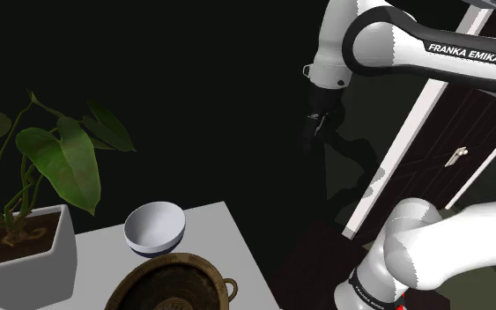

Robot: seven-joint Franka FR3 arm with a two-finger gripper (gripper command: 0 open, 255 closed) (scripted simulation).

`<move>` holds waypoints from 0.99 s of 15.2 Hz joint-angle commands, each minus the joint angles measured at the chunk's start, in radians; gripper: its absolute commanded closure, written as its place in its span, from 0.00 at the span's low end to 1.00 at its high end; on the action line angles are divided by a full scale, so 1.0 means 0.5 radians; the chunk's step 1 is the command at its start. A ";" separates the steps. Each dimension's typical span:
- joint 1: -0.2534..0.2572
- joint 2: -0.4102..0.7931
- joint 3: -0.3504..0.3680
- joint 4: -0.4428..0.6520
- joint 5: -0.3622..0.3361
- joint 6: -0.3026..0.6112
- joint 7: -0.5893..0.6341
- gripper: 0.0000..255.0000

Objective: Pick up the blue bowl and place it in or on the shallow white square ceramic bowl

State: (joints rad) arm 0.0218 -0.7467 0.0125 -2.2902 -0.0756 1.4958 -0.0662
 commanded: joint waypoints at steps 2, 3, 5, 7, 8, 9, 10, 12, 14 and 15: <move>0.013 0.029 0.033 -0.012 0.023 0.040 0.039 0.00; 0.025 0.060 0.067 -0.022 0.045 0.081 0.077 0.00; 0.049 0.129 0.133 -0.035 0.087 0.162 0.152 0.00; 0.071 0.207 0.200 -0.038 0.124 0.244 0.226 0.00; 0.082 0.249 0.233 -0.036 0.140 0.285 0.263 0.00; 0.093 0.293 0.266 -0.032 0.155 0.326 0.300 0.00; 0.102 0.340 0.299 -0.025 0.168 0.366 0.337 0.00; 0.120 0.438 0.364 -0.004 0.189 0.445 0.410 0.00; 0.137 0.544 0.428 0.028 0.202 0.522 0.485 0.00; 0.144 0.600 0.460 0.047 0.206 0.559 0.523 0.00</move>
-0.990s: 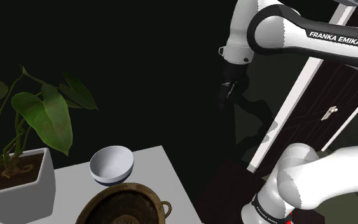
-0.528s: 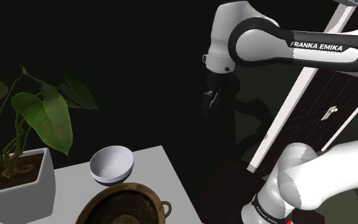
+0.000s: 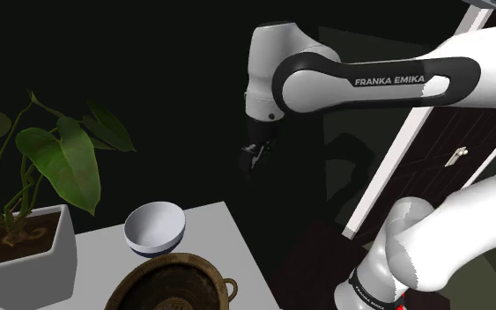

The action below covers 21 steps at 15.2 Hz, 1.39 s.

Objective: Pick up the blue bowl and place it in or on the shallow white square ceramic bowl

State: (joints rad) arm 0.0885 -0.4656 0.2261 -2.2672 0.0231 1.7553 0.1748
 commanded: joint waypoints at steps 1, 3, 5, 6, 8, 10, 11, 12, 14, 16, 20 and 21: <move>0.018 0.095 0.064 0.023 0.009 0.076 0.079 0.00; 0.030 0.215 0.127 0.074 0.004 0.145 0.156 0.00; 0.042 0.341 0.186 0.134 -0.012 0.209 0.237 0.00; 0.048 0.407 0.216 0.168 -0.024 0.238 0.278 0.00; 0.062 0.542 0.271 0.244 -0.057 0.292 0.363 0.00; 0.077 0.682 0.322 0.330 -0.102 0.339 0.450 0.00; 0.087 0.755 0.345 0.376 -0.129 0.359 0.495 0.00; 0.098 0.828 0.366 0.426 -0.158 0.376 0.540 0.00; 0.127 0.979 0.402 0.532 -0.224 0.404 0.630 0.00; 0.163 1.134 0.429 0.650 -0.296 0.421 0.719 0.00; 0.265 1.451 0.450 0.922 -0.447 0.424 0.881 0.00; 0.297 1.531 0.450 0.998 -0.484 0.418 0.916 0.00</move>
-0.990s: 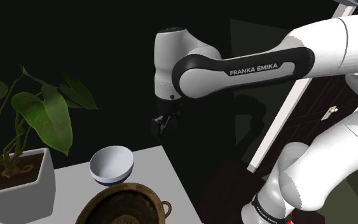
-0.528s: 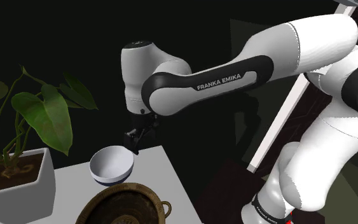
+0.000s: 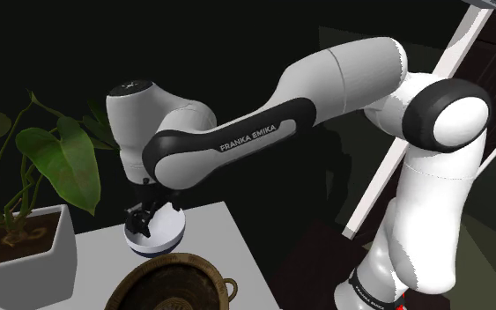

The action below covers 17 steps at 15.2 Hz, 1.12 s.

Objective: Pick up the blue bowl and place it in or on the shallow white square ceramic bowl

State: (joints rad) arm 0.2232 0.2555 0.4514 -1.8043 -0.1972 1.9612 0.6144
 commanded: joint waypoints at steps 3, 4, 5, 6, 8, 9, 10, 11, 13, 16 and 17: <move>0.132 0.333 -0.014 0.322 -0.145 -0.028 0.128 0.00; 0.170 0.415 -0.021 0.414 -0.176 -0.044 0.152 0.00; 0.209 0.499 -0.030 0.510 -0.205 -0.063 0.174 0.00; 0.225 0.531 -0.035 0.549 -0.216 -0.071 0.181 0.00; 0.224 0.545 -0.041 0.515 -0.224 -0.025 0.187 0.00; 0.223 0.552 -0.044 0.499 -0.229 -0.002 0.190 0.00; 0.222 0.560 -0.047 0.484 -0.234 0.020 0.194 0.00; 0.221 0.569 -0.051 0.469 -0.239 0.042 0.197 0.00; 0.220 0.592 -0.059 0.434 -0.253 0.099 0.207 0.00; 0.220 0.592 -0.059 0.434 -0.253 0.099 0.207 0.00; 0.220 0.592 -0.059 0.434 -0.253 0.099 0.207 0.00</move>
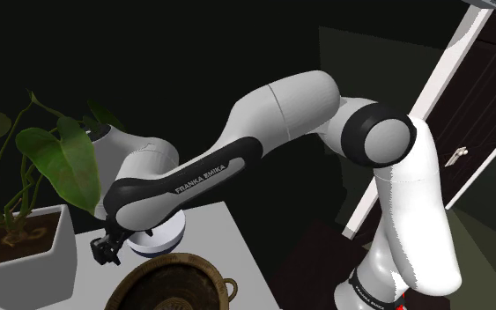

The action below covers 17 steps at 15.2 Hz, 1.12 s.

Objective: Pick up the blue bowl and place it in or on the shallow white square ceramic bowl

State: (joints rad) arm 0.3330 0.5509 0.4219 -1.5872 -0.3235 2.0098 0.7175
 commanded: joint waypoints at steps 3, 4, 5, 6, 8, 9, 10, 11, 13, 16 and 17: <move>0.000 0.001 0.000 0.000 -0.001 0.002 0.000 0.00; 0.000 0.001 0.000 0.000 -0.001 0.001 0.000 0.00; 0.000 0.001 0.000 0.000 -0.001 0.001 0.000 1.00; 0.000 0.001 0.000 0.000 -0.001 0.001 0.000 1.00; 0.000 0.001 0.000 0.000 -0.001 0.001 0.000 1.00; 0.000 0.001 0.000 0.000 -0.001 0.001 0.000 1.00; 0.000 0.001 0.000 -0.001 0.000 0.002 0.000 1.00; 0.000 0.001 0.000 0.000 0.000 0.001 0.000 1.00; 0.000 0.001 0.000 0.000 -0.001 0.001 0.000 1.00; -0.003 -0.022 0.007 0.020 0.012 -0.039 -0.009 1.00; -0.004 -0.032 0.010 0.031 0.017 -0.060 -0.014 1.00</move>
State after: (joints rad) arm 0.3318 0.5389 0.4256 -1.5778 -0.3171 1.9895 0.7130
